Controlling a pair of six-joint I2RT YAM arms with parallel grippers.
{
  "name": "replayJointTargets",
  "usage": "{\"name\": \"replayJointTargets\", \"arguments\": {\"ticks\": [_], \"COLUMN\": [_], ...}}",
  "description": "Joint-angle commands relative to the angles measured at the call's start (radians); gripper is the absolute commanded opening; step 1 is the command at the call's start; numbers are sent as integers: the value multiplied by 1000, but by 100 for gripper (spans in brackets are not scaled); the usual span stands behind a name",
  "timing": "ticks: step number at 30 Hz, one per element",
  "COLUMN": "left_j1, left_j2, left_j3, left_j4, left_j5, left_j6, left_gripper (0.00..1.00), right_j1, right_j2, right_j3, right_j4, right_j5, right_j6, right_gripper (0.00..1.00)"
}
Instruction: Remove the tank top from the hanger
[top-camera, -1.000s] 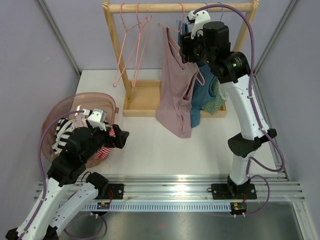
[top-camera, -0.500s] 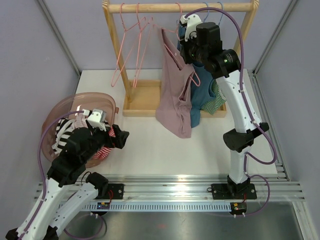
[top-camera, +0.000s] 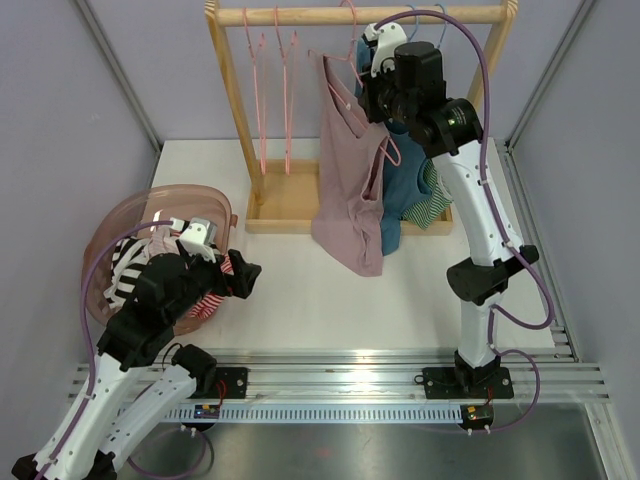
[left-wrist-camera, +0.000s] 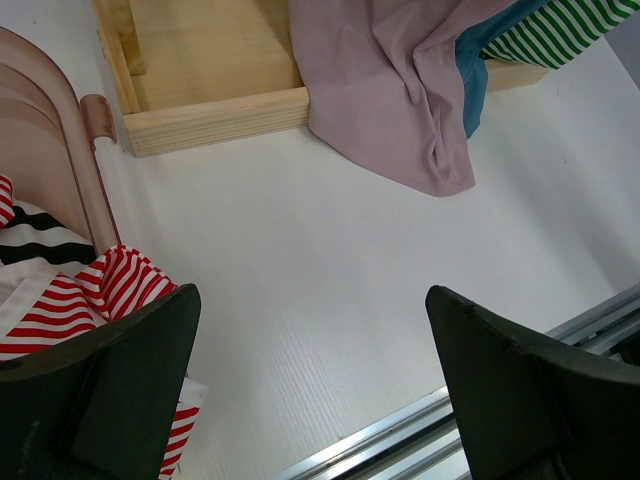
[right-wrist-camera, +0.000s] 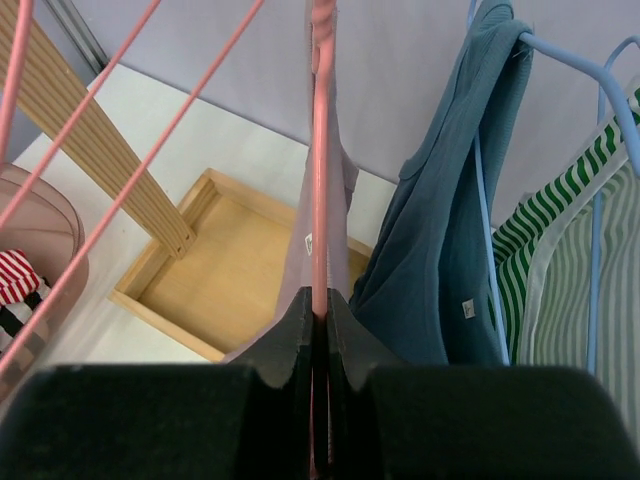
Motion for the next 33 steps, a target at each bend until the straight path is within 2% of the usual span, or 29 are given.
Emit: {"name": "replayJointTargets", "arguments": {"ticks": [1, 8, 14, 17, 25, 29, 33], "left_j1": [-3, -3, -3, -3, -3, -3, -3], "left_j2": [0, -6, -8, -14, -21, -6, 63], "left_j3": [1, 3, 4, 8, 43, 113, 254], "left_j4": [48, 47, 51, 58, 99, 120, 150], "left_j5": [19, 7, 12, 22, 55, 71, 84], "left_j6": [16, 13, 12, 12, -19, -53, -95], "left_gripper": [99, 99, 99, 99, 99, 99, 99], "right_j1": [-3, -3, -2, -2, -3, -2, -3], "right_j2": [-86, -129, -209, -274, -454, -592, -750], "right_j3": [9, 3, -98, -153, -377, -509, -735], "right_j4": [143, 157, 198, 210, 240, 206, 174], "right_j5": [-7, -23, -36, -92, -148, -177, -218], "right_j6": [47, 68, 77, 77, 139, 171, 221], "right_gripper": [0, 0, 0, 0, 0, 0, 0]}}
